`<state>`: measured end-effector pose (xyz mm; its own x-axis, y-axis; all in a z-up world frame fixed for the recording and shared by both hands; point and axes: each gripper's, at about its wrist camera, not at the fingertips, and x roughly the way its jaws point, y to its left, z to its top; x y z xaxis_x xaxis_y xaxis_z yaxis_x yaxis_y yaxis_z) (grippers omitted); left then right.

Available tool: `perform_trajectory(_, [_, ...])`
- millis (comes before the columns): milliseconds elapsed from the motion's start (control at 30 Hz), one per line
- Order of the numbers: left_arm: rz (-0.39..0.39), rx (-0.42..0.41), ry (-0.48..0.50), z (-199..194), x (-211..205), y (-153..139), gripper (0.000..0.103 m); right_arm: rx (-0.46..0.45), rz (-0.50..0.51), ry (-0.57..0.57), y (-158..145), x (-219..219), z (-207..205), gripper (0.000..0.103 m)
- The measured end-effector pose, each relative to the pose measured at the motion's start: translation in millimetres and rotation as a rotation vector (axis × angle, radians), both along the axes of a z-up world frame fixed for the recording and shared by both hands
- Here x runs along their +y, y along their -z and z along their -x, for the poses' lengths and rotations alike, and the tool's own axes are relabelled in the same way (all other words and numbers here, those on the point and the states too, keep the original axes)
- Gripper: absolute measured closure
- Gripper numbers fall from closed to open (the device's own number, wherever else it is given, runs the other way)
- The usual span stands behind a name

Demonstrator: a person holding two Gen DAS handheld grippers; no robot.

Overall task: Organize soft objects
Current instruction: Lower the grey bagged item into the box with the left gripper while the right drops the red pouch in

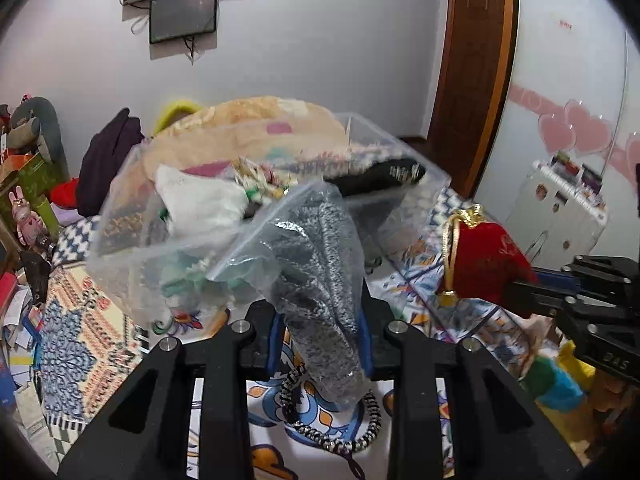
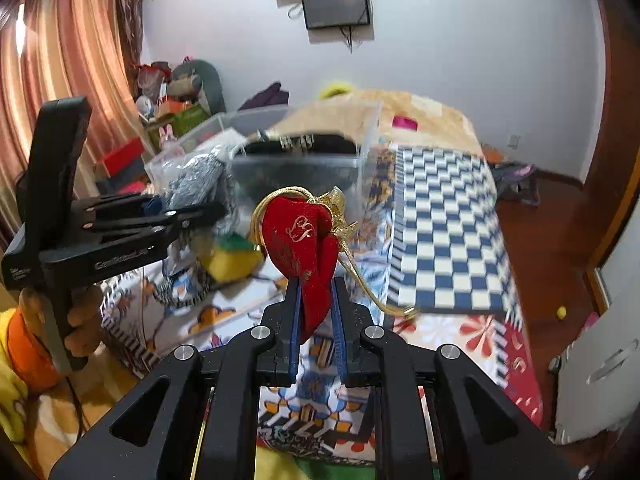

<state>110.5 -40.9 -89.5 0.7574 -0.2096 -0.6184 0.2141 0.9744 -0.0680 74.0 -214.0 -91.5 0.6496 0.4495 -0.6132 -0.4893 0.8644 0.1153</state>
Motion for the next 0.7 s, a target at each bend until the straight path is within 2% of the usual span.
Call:
perform_trajectory(333, [0.094, -0.120, -0.034, 27, 39, -59, 0.073, -0.142, -0.033, -0.056, -43, 24, -2, 0.090])
perform_trajectory(500, [0.105, -0.140, -0.076, 18, 56, -70, 0.073, -0.191, -0.049, -0.055, -57, 38, -21, 0.090])
perform_trajectory(700, [0.104, -0.118, -0.131, -12, 73, -66, 0.073, -0.194, -0.068, -0.036, -65, 54, -53, 0.090])
